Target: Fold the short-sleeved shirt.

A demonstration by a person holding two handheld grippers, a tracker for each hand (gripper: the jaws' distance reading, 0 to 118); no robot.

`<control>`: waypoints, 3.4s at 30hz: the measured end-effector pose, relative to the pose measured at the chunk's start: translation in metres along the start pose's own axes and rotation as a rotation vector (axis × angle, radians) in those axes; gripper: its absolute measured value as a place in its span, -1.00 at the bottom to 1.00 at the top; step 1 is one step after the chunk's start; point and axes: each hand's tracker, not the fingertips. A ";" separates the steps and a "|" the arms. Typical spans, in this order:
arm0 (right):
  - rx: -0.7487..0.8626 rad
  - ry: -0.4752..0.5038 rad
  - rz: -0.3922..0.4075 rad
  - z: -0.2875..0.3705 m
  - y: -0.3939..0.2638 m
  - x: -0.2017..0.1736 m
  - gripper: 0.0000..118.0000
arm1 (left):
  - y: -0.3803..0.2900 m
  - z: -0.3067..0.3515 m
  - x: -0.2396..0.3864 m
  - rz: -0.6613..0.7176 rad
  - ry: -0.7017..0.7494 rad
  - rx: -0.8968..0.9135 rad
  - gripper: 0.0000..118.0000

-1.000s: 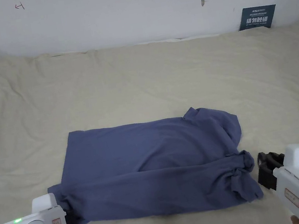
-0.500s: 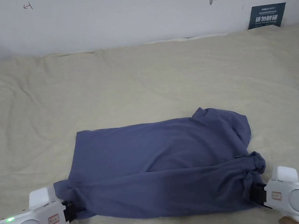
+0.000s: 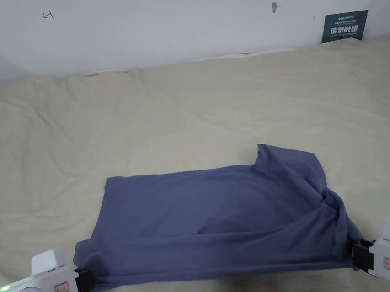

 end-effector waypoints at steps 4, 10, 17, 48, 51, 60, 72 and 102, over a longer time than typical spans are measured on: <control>-0.047 -0.004 -0.042 0.016 -0.037 0.012 -0.79 | -0.033 0.014 -0.001 0.004 0.001 -0.065 -0.89; -0.129 -0.020 -0.086 0.004 -0.083 0.025 -0.79 | -0.076 0.003 -0.009 -0.023 0.049 -0.142 -0.89; -0.117 -0.067 -0.053 0.011 -0.072 0.014 -0.18 | -0.076 0.007 0.010 -0.087 0.108 -0.129 -0.42; 0.639 -0.007 0.207 0.143 0.052 -0.090 -0.99 | 0.022 0.122 0.115 -0.211 -0.108 0.604 -1.00; 0.624 -0.003 0.210 0.134 0.059 -0.088 -0.99 | 0.043 0.096 0.110 -0.190 -0.106 0.490 -1.00; 0.549 -0.018 0.221 0.085 0.085 -0.084 -0.98 | 0.120 -0.007 0.083 -0.140 -0.082 0.202 -1.00; 0.429 -0.064 0.182 0.006 0.116 -0.072 -0.98 | 0.173 -0.135 0.062 -0.052 -0.009 -0.054 0.68; -0.120 -0.115 0.147 -0.178 0.150 -0.032 -0.97 | 0.145 -0.095 0.066 -0.134 -0.049 0.053 -0.97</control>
